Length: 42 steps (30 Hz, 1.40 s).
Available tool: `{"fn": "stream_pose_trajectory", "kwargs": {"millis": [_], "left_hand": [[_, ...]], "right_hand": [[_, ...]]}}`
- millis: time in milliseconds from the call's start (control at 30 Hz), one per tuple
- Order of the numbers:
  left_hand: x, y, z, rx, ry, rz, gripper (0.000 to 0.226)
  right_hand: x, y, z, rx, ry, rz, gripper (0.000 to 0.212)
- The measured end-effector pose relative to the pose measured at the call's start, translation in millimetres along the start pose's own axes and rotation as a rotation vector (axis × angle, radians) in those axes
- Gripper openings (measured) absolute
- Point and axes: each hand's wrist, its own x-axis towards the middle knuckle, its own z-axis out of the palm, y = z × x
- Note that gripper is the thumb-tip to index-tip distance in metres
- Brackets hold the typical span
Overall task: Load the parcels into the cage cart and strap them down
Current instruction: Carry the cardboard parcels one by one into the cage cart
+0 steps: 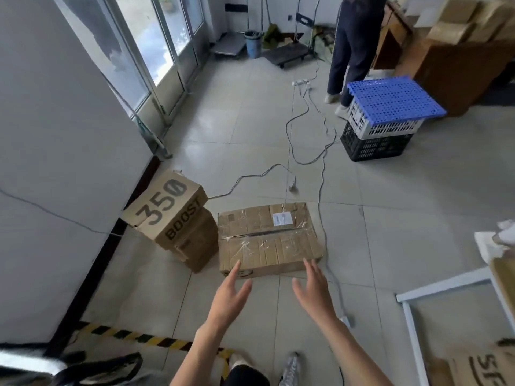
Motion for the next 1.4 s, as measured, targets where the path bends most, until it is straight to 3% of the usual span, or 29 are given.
{"fn": "stream_pose_trajectory", "kwargs": {"millis": [267, 500, 833, 1000, 1100, 1167, 1267, 1400], "left_hand": [[102, -17, 21, -0.030, -0.034, -0.103, 0.068], [229, -32, 43, 0.004, -0.171, -0.162, 0.065], [374, -119, 83, 0.011, -0.191, -0.451, 0.074], [416, -199, 117, 0.067, -0.051, -0.619, 0.089], [437, -238, 132, 0.169, 0.033, -0.803, 0.102], [457, -263, 135, 0.077, 0.094, -0.873, 0.110], [482, -293, 133, -0.141, 0.187, -0.882, 0.114], [480, -303, 132, -0.171, 0.216, -0.845, 0.128]], "right_hand": [[80, 12, 9, 0.009, -0.051, 0.104, 0.068], [181, 22, 33, 0.035, -0.089, 0.257, 0.070], [318, 94, 53, 0.031, -0.129, 0.452, 0.072], [390, 161, 93, -0.065, -0.257, 0.437, 0.081], [433, 195, 111, -0.146, -0.239, 0.448, 0.085], [460, 212, 118, -0.147, -0.194, 0.488, 0.091], [496, 231, 123, -0.032, -0.135, 0.544, 0.101], [528, 234, 117, 0.070, -0.131, 0.641, 0.103]]}}
